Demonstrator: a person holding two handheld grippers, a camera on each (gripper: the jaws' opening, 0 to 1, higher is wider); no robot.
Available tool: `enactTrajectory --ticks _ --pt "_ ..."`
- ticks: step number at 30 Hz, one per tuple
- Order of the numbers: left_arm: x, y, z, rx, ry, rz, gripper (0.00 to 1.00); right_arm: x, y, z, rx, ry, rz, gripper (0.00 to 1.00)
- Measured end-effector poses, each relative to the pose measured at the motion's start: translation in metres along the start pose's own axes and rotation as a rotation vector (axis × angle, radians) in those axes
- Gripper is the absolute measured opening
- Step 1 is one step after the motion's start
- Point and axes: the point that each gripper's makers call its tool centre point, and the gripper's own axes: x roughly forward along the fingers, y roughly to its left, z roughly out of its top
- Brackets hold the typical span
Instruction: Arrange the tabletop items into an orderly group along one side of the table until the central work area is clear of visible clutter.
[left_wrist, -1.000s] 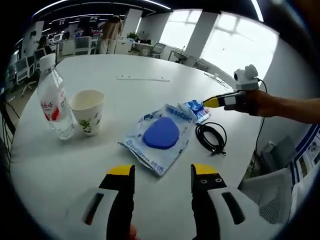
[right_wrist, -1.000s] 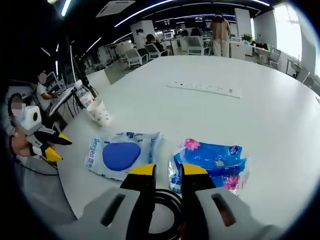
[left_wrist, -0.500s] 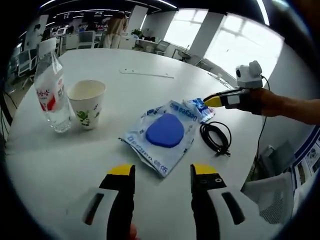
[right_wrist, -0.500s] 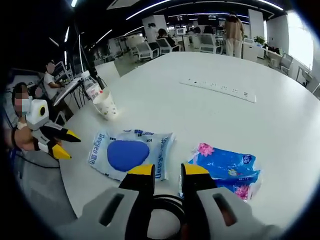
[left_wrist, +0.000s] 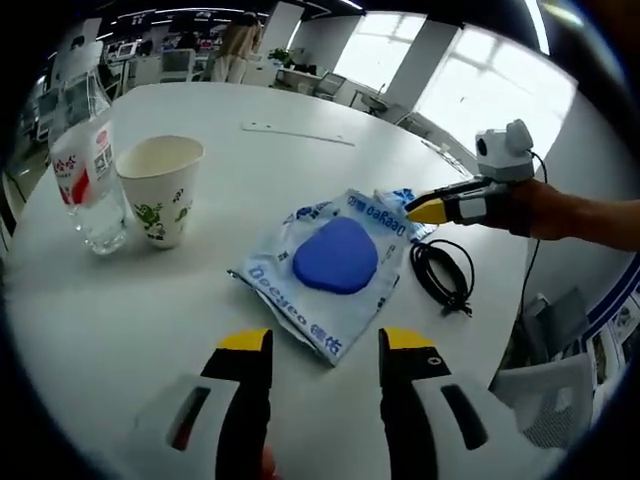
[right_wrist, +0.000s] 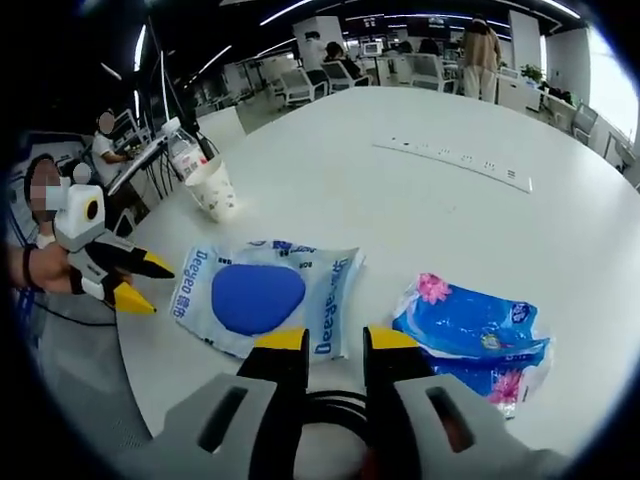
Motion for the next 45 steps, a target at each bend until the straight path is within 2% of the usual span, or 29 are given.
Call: enactTrajectory --ticks 14,19,24,30,34,45 --pt "0.007 -0.003 -0.006 -0.010 0.014 -0.010 0.36 0.005 0.002 -0.008 -0.010 0.023 0.003 0.17" --pt "0.008 -0.004 -0.005 -0.055 0.002 -0.010 0.32 0.009 0.008 -0.013 -0.021 0.035 0.006 0.15" --pt "0.010 -0.004 -0.008 -0.053 0.016 0.000 0.26 0.009 0.009 -0.015 -0.006 0.030 -0.001 0.14" --pt "0.012 -0.004 -0.012 -0.073 0.020 0.018 0.18 0.009 0.006 -0.017 -0.005 0.028 -0.017 0.08" --pt "0.013 0.002 -0.016 -0.103 0.028 0.053 0.05 0.008 0.004 -0.017 0.021 0.017 -0.032 0.05" --pt "0.013 0.002 -0.014 -0.140 0.024 0.055 0.02 0.007 0.007 -0.015 0.021 -0.001 -0.035 0.00"
